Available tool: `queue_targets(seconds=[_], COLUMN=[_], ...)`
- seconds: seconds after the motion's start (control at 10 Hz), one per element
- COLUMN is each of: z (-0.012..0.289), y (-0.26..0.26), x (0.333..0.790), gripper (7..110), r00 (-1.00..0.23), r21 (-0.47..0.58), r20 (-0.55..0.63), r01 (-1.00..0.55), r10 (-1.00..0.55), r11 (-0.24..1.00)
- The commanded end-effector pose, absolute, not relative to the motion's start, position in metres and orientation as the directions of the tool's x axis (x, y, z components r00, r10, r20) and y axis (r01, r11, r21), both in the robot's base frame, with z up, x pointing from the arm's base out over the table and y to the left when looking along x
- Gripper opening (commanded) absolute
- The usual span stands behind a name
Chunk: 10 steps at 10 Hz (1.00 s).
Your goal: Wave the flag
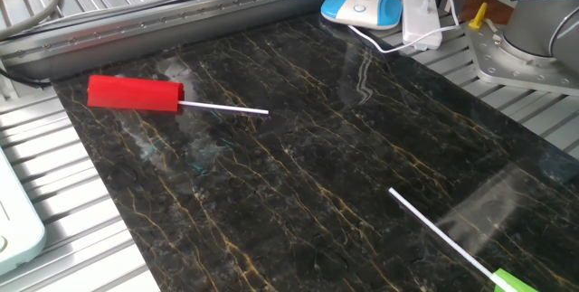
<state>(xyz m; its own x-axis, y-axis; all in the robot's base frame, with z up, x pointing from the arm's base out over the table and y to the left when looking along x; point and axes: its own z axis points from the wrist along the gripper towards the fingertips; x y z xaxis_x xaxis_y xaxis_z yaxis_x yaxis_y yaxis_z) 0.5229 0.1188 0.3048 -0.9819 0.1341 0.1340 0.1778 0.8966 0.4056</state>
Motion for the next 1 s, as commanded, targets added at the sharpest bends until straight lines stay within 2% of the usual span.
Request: queue_targets(seconds=[0.0,0.1,0.4,0.9], z=[0.282,0.277,0.274,0.265], y=[0.041,0.024,0.008,0.008], x=[0.54,0.545,0.558,0.573], gripper=[7,7,7,7], r00=[-0.998,-0.999,-0.997,-0.995], r21=[0.142,0.085,0.034,0.048], r20=[0.022,0.002,-0.047,-0.082], r01=[0.068,0.054,0.051,0.061], r10=[0.066,0.054,0.052,0.065], r11=[0.988,0.995,0.998,0.997])
